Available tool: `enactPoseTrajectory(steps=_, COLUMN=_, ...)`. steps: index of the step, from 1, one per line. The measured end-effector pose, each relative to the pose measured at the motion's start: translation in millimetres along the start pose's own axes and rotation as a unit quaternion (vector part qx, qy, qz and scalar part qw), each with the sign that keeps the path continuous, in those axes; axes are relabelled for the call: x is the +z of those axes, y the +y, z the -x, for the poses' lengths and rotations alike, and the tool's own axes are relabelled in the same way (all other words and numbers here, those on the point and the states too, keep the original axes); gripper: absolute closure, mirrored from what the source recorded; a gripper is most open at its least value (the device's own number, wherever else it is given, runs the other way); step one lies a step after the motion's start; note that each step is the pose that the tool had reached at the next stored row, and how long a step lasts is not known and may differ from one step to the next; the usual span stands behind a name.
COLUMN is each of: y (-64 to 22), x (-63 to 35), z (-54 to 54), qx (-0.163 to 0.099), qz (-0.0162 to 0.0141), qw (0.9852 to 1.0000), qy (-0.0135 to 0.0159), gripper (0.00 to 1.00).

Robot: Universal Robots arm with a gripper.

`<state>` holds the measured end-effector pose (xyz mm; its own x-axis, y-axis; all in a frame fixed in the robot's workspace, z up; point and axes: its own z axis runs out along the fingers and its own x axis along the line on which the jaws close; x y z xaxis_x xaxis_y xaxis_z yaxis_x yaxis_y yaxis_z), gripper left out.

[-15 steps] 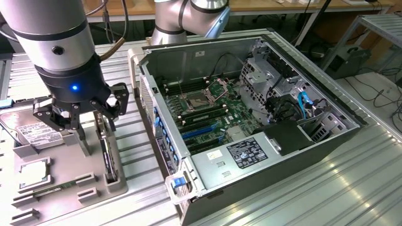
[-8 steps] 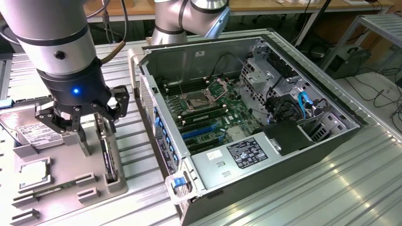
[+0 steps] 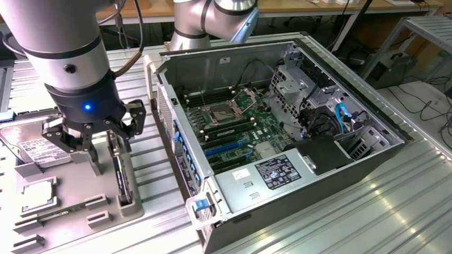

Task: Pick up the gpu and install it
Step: 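Pick up the gpu and move the gpu toward the slot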

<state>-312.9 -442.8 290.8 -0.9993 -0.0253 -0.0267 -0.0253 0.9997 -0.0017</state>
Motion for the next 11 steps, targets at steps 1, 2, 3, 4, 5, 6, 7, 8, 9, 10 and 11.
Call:
enactPoseTrajectory(steps=1, y=0.0, x=1.1, z=0.0, qx=0.000, qz=0.0000, qw=1.0000, qy=0.0000, gripper=0.40)
enactPoseTrajectory(steps=2, y=0.0, x=2.3, z=0.0, qx=0.000, qz=0.0000, qw=1.0000, qy=0.0000, gripper=0.40)
enactPoseTrajectory(steps=3, y=0.0, x=3.7, z=-0.1, qx=0.000, qz=0.0000, qw=1.0000, qy=-0.0003, gripper=0.40)
enactPoseTrajectory(steps=4, y=0.0, x=5.1, z=-0.1, qx=0.001, qz=-0.0001, qw=1.0000, qy=-0.0005, gripper=0.40)
enactPoseTrajectory(steps=5, y=0.0, x=6.7, z=-0.1, qx=0.001, qz=0.0000, qw=1.0000, qy=-0.0007, gripper=0.40)
enactPoseTrajectory(steps=6, y=0.0, x=8.1, z=-0.2, qx=0.001, qz=-0.0001, qw=1.0000, qy=-0.0007, gripper=0.40)
enactPoseTrajectory(steps=7, y=0.0, x=9.4, z=-0.2, qx=0.001, qz=-0.0001, qw=1.0000, qy=-0.0007, gripper=0.40)
enactPoseTrajectory(steps=8, y=0.0, x=10.7, z=-0.3, qx=0.002, qz=-0.0001, qw=1.0000, qy=-0.0008, gripper=0.40)
enactPoseTrajectory(steps=9, y=0.0, x=12.3, z=-0.3, qx=0.002, qz=-0.0001, qw=1.0000, qy=-0.0008, gripper=0.40)
enactPoseTrajectory(steps=10, y=0.0, x=13.5, z=-0.4, qx=0.003, qz=-0.0001, qw=1.0000, qy=-0.0008, gripper=0.40)
enactPoseTrajectory(steps=11, y=0.0, x=14.8, z=-0.4, qx=0.004, qz=-0.0001, qw=1.0000, qy=-0.0008, gripper=0.40)
